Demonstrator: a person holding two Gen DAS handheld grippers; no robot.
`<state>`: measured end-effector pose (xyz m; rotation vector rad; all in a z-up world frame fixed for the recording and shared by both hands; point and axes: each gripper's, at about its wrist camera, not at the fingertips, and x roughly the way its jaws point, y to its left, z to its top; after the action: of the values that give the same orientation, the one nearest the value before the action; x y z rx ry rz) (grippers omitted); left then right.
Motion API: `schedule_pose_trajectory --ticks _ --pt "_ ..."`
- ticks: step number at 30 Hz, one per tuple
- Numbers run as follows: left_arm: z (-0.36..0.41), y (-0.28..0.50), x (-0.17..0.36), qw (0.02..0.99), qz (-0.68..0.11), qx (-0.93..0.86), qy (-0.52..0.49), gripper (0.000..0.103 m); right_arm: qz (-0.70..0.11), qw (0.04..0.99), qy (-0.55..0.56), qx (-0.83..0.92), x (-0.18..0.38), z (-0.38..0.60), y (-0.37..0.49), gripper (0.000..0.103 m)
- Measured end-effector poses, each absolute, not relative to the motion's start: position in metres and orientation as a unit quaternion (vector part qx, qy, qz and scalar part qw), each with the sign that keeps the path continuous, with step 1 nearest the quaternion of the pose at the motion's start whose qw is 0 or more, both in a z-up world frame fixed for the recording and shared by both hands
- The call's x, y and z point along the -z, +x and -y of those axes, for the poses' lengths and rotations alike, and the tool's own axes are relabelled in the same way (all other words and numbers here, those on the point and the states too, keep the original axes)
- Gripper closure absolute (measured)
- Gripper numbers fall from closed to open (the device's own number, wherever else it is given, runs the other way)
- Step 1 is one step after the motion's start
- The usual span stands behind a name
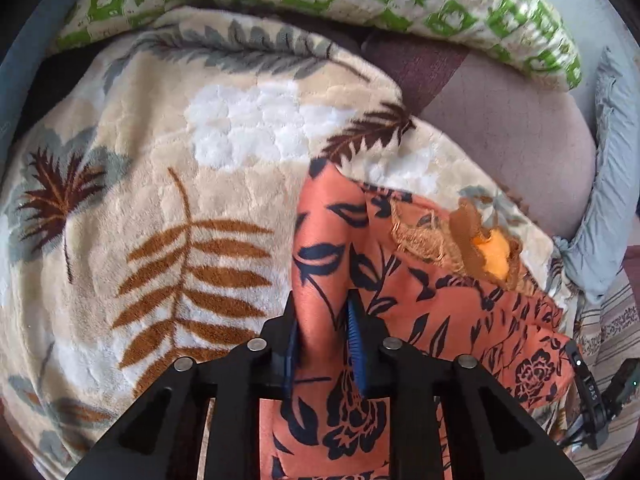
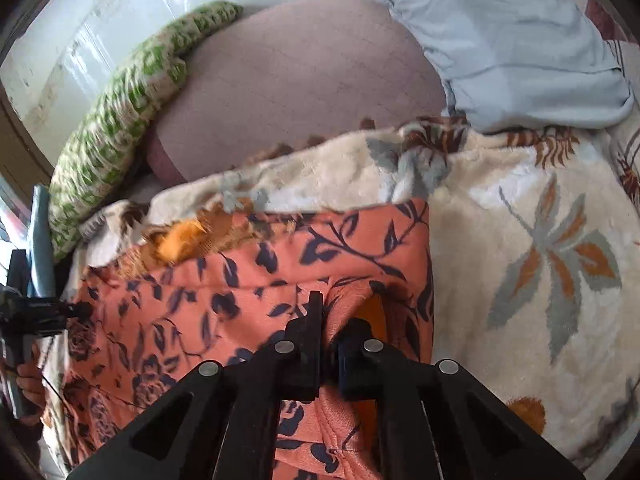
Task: Fold small clothes
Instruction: 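Smooth the folded blouse with the left gripper and open it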
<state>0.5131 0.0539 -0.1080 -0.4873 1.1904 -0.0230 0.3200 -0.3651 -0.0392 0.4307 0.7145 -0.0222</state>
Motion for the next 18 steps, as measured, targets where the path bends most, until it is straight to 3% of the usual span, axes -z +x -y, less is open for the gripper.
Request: schedule_pose_trajectory --ticks 3,8,12,16,18 --pt "-0.071 0.508 0.087 0.834 -0.499 -0.013 -0.234 0.086 -0.296 0.923 0.245 0.019 0.023 0.381 0.311 0.099" --pt "-0.08 0.514 0.107 0.816 -0.532 -0.033 -0.225 0.087 -0.36 0.899 0.246 0.054 0.068 0.388 0.329 0.098" --pt "-0.086 0.513 0.109 0.797 -0.535 0.009 -0.281 0.087 -0.38 0.884 0.265 0.062 0.097 0.394 0.329 0.098" --pt "-0.08 0.518 0.112 0.783 -0.552 0.044 -0.283 0.058 -0.375 0.879 0.289 0.055 0.098 0.398 0.329 0.093" --pt "-0.071 0.515 0.115 0.788 -0.554 0.048 -0.265 0.052 -0.38 0.878 0.284 0.056 0.098 0.396 0.331 0.092"
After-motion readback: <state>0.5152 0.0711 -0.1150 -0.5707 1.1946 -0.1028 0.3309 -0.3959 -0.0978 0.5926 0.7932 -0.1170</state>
